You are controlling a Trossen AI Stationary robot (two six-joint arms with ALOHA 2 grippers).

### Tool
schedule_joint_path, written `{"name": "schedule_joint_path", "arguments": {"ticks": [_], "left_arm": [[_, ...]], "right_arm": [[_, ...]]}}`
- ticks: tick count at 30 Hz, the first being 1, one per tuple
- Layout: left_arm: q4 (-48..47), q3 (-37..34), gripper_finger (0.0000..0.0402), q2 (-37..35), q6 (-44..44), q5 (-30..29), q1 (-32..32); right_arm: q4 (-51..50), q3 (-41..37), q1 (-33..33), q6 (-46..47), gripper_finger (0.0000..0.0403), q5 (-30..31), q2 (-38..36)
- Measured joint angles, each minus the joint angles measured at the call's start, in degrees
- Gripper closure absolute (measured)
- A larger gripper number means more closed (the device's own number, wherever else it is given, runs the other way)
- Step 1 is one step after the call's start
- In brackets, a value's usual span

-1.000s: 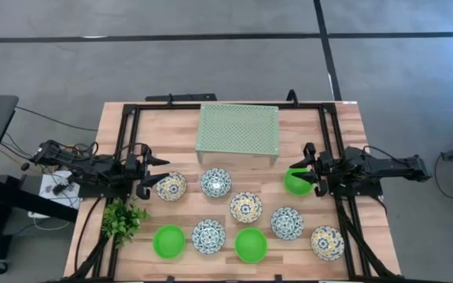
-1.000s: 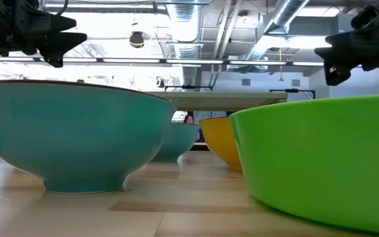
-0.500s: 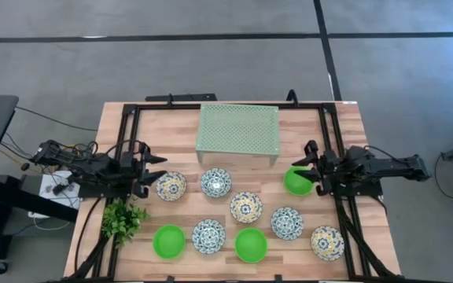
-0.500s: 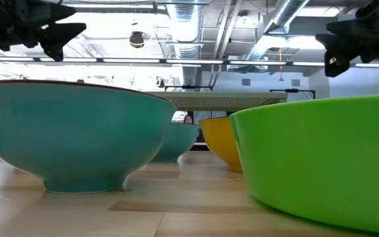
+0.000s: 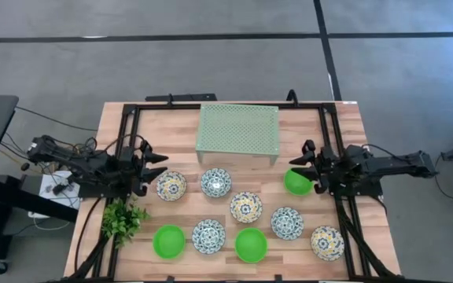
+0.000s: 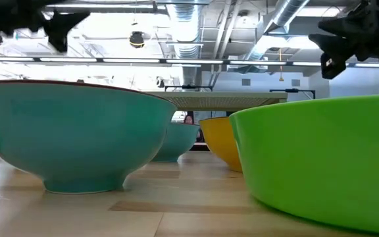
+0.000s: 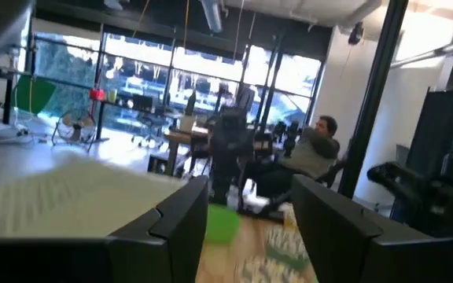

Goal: Pick & Place Mini bowls
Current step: Put the top yellow patterned bowl on the shelf

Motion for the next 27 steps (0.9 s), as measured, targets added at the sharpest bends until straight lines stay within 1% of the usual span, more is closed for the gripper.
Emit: {"name": "schedule_joint_path", "arguments": {"ticks": [1,3,5,9,11,13,17,22,24,27], "left_arm": [[-0.65,2.31,0.0227,2.13,0.73,0.00,0.00],[-5.61,7.54,0.0239,6.55,1.10,0.00,0.00],[-14.24,13.36,0.0249,11.28,0.59,-0.09,0.00],[-35.60,24.47,0.0260,20.73,-2.27,-1.57,0.00],[-44.17,28.34,0.0260,25.11,-3.98,-2.25,0.21],[-50.19,31.08,0.0254,28.66,-6.86,-2.44,1.15],[-57.87,32.98,0.0224,33.63,-12.31,-2.32,4.73],[-65.49,33.02,0.0180,37.92,-13.01,3.09,11.50],[-67.76,33.02,0.0171,39.77,-12.82,4.86,14.13],[-69.16,32.52,0.0166,42.54,-12.75,7.15,17.62]], "right_arm": [[1.08,0.44,0.04,0.31,0.0281,-0.02,1.60],[2.49,1.02,0.04,1.48,0.0281,-0.04,5.14],[3.31,1.83,0.04,2.28,0.0281,-0.17,8.72],[4.01,4.56,0.04,2.37,0.0281,-0.43,14.92],[3.98,5.88,0.06,2.37,0.0281,-0.73,17.46],[3.98,6.80,0.21,2.37,0.0281,-0.81,19.82],[3.89,8.27,0.99,2.37,0.0281,-0.81,23.62],[3.84,10.17,1.88,2.37,0.0281,-0.81,27.90],[3.92,10.78,2.15,2.37,0.0280,-0.79,29.35],[3.88,11.38,2.36,2.37,0.0280,-0.79,31.23]]}}
